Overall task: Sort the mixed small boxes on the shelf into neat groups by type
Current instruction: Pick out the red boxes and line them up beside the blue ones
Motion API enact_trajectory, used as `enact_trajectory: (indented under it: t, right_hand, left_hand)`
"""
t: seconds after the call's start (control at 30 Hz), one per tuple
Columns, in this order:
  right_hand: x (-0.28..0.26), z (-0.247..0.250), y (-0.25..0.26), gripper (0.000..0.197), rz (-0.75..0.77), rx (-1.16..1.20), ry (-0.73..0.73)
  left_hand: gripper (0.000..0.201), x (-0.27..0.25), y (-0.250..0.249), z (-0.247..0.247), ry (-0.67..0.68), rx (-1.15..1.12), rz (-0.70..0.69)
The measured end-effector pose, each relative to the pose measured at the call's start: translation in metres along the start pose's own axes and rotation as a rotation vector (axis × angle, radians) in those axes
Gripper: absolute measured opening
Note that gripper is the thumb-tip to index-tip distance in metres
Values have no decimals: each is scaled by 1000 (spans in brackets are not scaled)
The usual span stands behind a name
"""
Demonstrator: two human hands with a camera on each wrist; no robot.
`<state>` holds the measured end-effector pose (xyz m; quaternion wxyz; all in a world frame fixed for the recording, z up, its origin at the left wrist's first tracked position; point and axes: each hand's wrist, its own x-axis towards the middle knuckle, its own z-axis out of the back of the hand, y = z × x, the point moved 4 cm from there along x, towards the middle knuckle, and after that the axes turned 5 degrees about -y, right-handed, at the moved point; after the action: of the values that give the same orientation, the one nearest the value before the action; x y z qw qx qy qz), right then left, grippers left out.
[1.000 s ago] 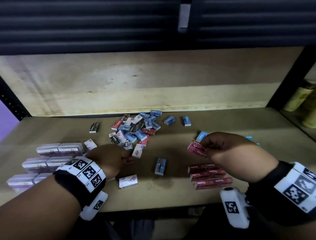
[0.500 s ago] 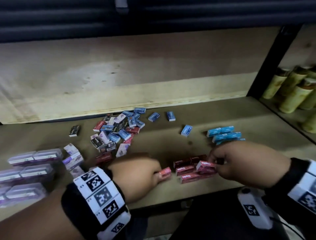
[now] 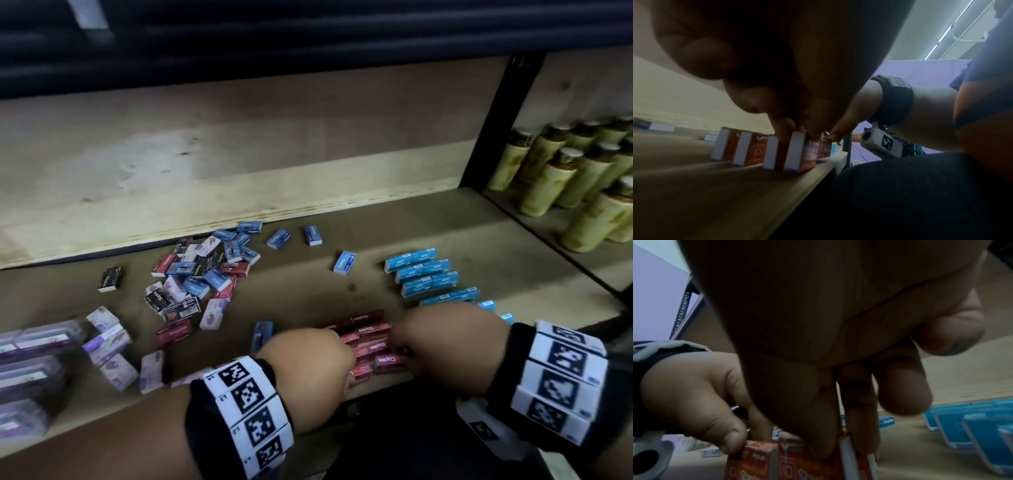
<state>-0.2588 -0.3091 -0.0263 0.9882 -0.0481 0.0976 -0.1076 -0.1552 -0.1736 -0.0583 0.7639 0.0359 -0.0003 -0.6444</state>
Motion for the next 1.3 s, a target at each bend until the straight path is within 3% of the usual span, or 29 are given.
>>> enact_trajectory:
  t: [0.2,0.63,1.0,1.3]
  right_hand:
    - [1,2,3,27,46,10,-5]
    - [0,7,4,27,32,32,-31]
    - [5,46,37,51,-5,54,-164]
    - [48,56,112,21,161,103,-174]
  left_hand:
    - [29,-1,-2,-2,-29,-52,-29]
    - [33,-6,6,2,-89,-151,48]
    - [39,-60,70,6,-108,-325,393]
    - [33,-120,129,7,-181,-326,655]
